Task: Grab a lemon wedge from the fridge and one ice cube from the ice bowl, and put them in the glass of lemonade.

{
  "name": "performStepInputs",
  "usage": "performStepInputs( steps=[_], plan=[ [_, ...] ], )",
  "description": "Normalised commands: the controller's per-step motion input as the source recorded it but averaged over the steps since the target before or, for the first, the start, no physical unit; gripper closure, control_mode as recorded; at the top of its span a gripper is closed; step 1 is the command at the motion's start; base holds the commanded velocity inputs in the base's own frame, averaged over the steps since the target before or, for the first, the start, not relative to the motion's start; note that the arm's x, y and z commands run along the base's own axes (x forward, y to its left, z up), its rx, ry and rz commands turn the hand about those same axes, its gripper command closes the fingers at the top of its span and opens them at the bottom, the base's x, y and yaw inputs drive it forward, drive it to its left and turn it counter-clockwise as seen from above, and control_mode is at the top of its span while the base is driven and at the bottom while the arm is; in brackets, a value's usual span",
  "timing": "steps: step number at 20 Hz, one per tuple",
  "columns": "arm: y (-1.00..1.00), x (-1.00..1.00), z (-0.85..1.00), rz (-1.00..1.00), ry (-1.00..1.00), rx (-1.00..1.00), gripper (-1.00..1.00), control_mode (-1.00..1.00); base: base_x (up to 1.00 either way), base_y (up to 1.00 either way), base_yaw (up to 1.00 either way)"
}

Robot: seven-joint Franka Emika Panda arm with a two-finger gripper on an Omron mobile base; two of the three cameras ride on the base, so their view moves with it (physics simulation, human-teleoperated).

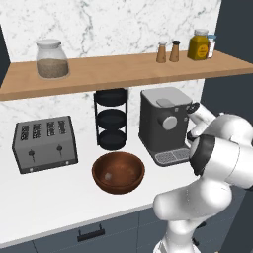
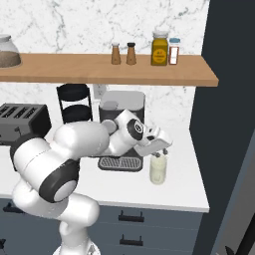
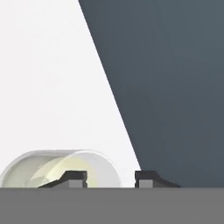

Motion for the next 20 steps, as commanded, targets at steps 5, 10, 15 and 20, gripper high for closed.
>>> performStepInputs(
  steps=[5,10,15,20],
  plan=[
    [0.00,-0.61,0.52,0.00,-0.03,0.00,-1.00,-1.00,0.00,0.00,0.00],
    [0.13,-0.77,0.75,0.04,-0.02,0.09,-1.00,-1.00,0.00,0.00,0.00],
    [0.48,-0.36,0.75,0.07,-0.01,0.32,-1.00,-1.00,0.00,0.00,0.00],
    [0.76,-0.07,0.61,0.09,-0.03,0.40,-1.00,-1.00,0.00,0.00,0.00]
  ],
)
